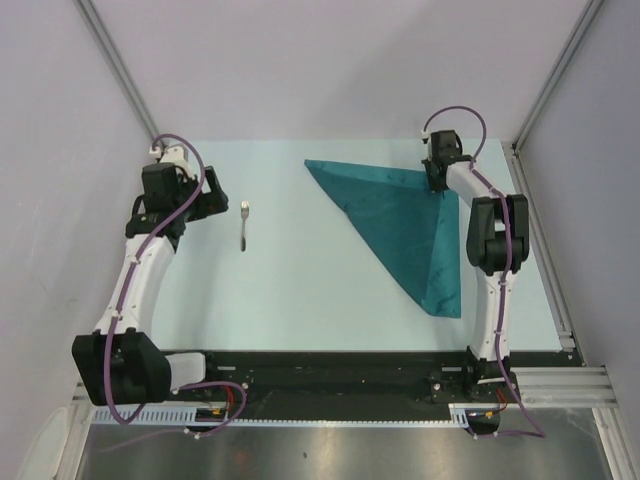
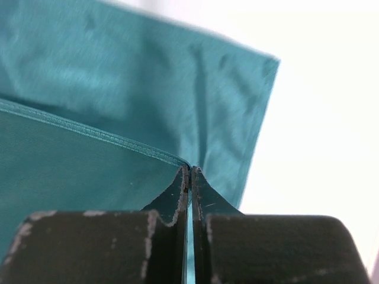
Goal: Fold the napkin, place the utensils inside, and roll it up
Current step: Fold the napkin
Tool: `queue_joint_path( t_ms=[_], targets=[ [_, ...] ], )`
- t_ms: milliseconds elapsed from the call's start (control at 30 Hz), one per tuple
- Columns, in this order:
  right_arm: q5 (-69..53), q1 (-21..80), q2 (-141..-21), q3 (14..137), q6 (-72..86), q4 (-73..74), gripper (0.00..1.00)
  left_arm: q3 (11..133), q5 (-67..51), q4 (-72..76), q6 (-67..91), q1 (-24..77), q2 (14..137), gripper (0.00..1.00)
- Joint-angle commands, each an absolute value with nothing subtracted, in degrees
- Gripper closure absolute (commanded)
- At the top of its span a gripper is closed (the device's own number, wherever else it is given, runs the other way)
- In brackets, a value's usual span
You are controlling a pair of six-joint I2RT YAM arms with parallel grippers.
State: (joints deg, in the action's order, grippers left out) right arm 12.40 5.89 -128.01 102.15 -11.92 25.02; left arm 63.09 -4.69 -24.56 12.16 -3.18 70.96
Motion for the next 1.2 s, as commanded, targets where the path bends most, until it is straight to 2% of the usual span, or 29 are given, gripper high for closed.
queue_joint_path(
  t_ms=[0,633,1167],
  targets=[
    [15.8,4.8,-130.6,108.0,-14.9,25.0,1.00,63.4,-4.7,-23.4,12.5,-3.3,71.4,0.00],
    [22.2,3.0,-139.8,119.1,-20.4,23.4,1.00,63.7,-3.4,-24.1,12.0,-3.4,72.6,0.00],
    [25.5,3.0,-144.5,123.6,-23.5,19.7,1.00,64.1,-2.5,-24.7,11.7,-3.3,73.9,0.00]
  ],
)
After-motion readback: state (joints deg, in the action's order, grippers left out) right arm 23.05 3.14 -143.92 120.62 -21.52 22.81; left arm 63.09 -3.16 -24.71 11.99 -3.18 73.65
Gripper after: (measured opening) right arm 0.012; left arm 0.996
